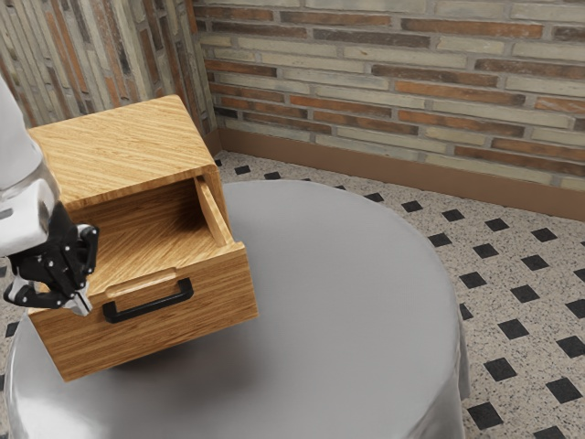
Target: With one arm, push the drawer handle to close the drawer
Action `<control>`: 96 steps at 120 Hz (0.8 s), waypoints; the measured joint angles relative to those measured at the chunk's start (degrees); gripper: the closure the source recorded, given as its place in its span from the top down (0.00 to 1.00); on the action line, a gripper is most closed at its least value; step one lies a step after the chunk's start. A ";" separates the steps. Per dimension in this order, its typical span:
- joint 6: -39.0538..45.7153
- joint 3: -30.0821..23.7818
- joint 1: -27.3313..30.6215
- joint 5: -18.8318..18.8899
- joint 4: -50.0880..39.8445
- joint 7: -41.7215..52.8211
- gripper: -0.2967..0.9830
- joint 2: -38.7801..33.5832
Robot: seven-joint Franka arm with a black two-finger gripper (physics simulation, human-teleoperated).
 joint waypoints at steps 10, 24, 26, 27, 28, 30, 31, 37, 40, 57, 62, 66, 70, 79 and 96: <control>0.29 -1.28 -2.13 -0.97 -0.24 5.98 0.16 -0.31; 0.12 -4.12 -3.49 -2.70 0.02 13.06 0.16 -0.15; 0.15 -4.27 -3.54 -2.89 0.03 13.97 0.16 0.05; 0.19 -4.30 -3.55 -2.97 0.04 14.41 0.16 0.29; 0.23 -4.33 -3.56 -3.05 0.04 14.85 0.16 0.51; 0.36 -4.37 -3.58 -3.19 0.04 15.71 0.16 0.95; 0.44 -4.39 -3.58 -3.26 0.03 16.13 0.16 1.17; 1.28 -4.47 -3.62 -3.56 0.00 18.53 0.16 2.69; 1.88 -4.51 -3.64 -3.65 -0.01 19.64 0.16 3.37; 6.03 -4.52 -3.67 -3.92 -0.16 24.92 0.15 7.70; 7.16 -4.51 -3.63 -3.92 -0.18 26.20 0.15 8.99; 7.99 -4.49 -3.63 -3.92 -0.19 27.16 0.15 9.92; 8.77 -4.43 -3.61 -3.91 -0.20 28.07 0.15 10.96; 10.20 -3.77 -3.60 -3.84 -0.42 29.94 0.15 12.19; 11.90 -1.47 -3.59 -3.56 -0.94 32.90 0.15 14.55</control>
